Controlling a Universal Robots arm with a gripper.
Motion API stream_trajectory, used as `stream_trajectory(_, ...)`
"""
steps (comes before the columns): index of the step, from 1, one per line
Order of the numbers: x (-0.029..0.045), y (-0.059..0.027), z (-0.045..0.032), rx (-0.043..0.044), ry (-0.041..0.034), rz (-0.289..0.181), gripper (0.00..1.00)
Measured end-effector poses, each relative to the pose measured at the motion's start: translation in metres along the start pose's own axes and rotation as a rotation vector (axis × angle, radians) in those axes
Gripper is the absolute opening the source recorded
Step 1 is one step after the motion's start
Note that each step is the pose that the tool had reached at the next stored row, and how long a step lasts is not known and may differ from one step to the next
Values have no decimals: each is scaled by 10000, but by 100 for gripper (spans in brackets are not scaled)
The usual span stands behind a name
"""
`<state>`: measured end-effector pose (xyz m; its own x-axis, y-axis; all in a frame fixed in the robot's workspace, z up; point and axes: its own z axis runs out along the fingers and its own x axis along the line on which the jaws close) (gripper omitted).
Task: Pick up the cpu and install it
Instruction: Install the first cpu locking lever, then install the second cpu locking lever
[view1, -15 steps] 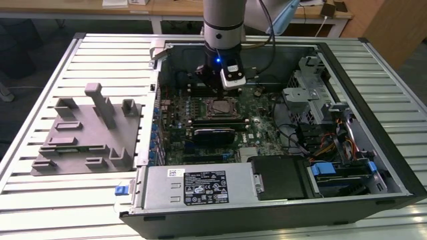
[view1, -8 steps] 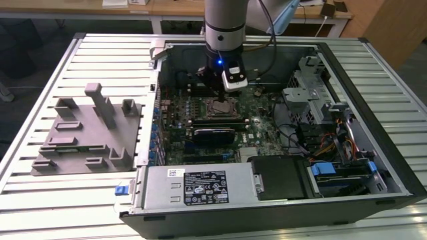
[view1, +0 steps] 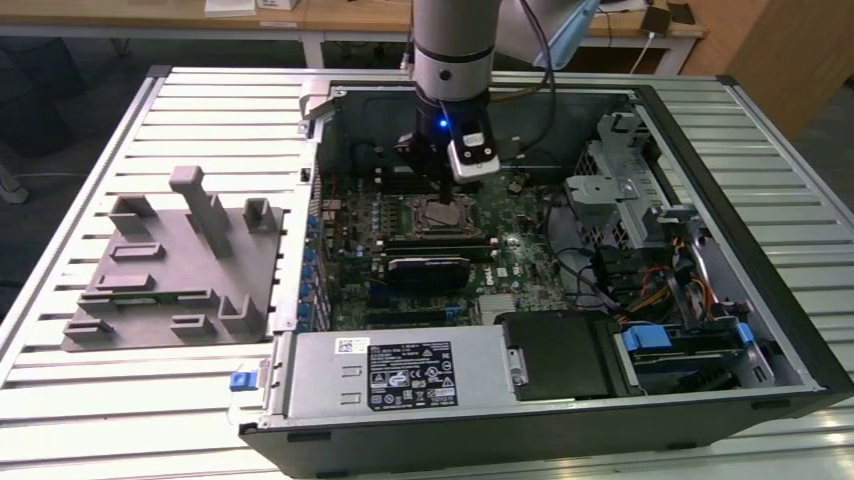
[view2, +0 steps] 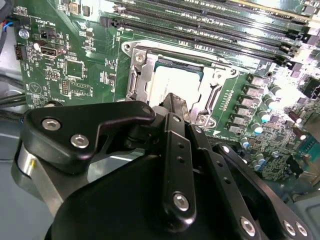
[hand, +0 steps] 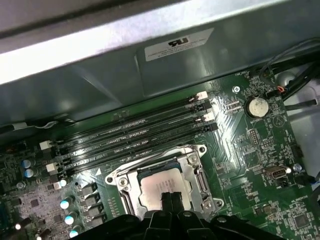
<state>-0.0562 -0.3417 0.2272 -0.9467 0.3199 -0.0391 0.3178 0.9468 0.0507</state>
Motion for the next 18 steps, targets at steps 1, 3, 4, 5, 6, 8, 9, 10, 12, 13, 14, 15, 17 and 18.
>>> stream_trajectory(1, -1, 1, -16, -1, -1, -1, 11)
stream_trajectory(3, -3, 3, -63, -1, -1, -1, 11)
stream_trajectory(4, -3, 5, -85, -2, -2, -1, 11)
stream_trajectory(5, -4, 5, -102, -2, -3, -1, 11)
stream_trajectory(6, -5, 6, -112, -2, -5, -1, 11)
stream_trajectory(8, -5, 6, -112, -5, -6, -1, 11)
stream_trajectory(9, -5, 6, -112, -5, -6, -1, 11)
stream_trajectory(10, -5, 6, -115, -2, -5, -1, 11)
stream_trajectory(12, -5, 6, -117, -3, -5, -1, 11)
stream_trajectory(13, -5, 6, -117, -3, -6, -1, 11)
stream_trajectory(14, -5, 6, -118, -3, -5, -1, 11)
stream_trajectory(15, -5, 6, -118, -3, -5, -1, 11)
stream_trajectory(17, -5, 6, -118, -3, -5, -1, 11)
stream_trajectory(18, -5, 6, -118, -3, -6, -1, 11)
